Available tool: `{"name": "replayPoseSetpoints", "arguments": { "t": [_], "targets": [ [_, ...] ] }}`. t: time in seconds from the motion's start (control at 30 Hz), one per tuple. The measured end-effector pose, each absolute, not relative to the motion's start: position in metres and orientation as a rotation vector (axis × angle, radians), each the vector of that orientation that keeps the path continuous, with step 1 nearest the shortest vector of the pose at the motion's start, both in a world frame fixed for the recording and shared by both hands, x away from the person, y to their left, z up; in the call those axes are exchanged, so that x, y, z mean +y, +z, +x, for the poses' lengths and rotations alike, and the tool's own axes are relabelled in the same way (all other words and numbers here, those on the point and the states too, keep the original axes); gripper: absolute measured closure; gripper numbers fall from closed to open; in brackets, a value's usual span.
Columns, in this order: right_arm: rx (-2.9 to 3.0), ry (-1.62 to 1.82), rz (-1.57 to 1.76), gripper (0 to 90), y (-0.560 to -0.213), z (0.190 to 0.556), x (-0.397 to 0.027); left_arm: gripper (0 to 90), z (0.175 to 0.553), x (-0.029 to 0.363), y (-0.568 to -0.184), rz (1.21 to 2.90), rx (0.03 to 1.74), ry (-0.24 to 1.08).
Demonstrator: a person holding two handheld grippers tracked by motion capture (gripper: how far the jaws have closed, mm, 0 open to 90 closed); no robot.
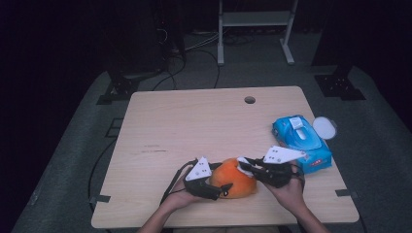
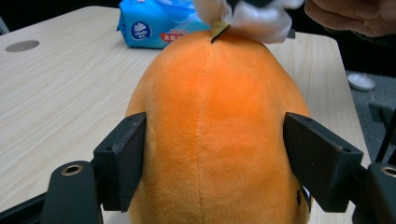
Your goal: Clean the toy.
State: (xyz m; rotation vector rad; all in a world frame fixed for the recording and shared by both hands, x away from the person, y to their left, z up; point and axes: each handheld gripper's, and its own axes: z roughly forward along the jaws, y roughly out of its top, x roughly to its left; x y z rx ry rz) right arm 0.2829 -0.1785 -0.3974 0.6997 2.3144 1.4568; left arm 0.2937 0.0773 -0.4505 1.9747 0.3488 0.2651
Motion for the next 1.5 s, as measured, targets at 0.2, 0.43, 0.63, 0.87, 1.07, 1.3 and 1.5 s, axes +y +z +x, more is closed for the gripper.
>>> {"name": "replayPoseSetpoints", "arguments": {
  "t": [0.2,0.43,0.63,0.87,1.07,1.3,1.5],
  "targets": [
    [2.280,1.448,0.836,79.8,-0.399,0.294,-0.194,24.8,0.294,0.077,-0.450,1.969,0.346,0.267],
    [2.322,1.472,0.843,80.1,-0.404,0.293,-0.189,22.4,0.290,0.075,-0.447,1.985,0.294,0.280],
    [2.345,1.482,0.841,80.0,-0.407,0.293,-0.195,10.9,0.303,0.082,-0.451,1.966,0.428,0.118],
    [2.346,1.537,0.760,80.2,-0.393,0.286,-0.179,28.0,0.286,0.067,-0.440,1.995,0.361,0.246],
    [2.383,1.442,0.681,80.2,-0.394,0.281,-0.171,15.0,0.296,0.073,-0.447,1.954,0.431,0.142],
    [2.362,1.460,0.689,80.2,-0.390,0.279,-0.172,28.2,0.286,0.063,-0.437,1.955,0.392,0.219],
    [2.417,1.423,0.605,80.2,-0.391,0.273,-0.159,12.3,0.288,0.063,-0.443,1.962,0.387,0.188]
  ]
}}
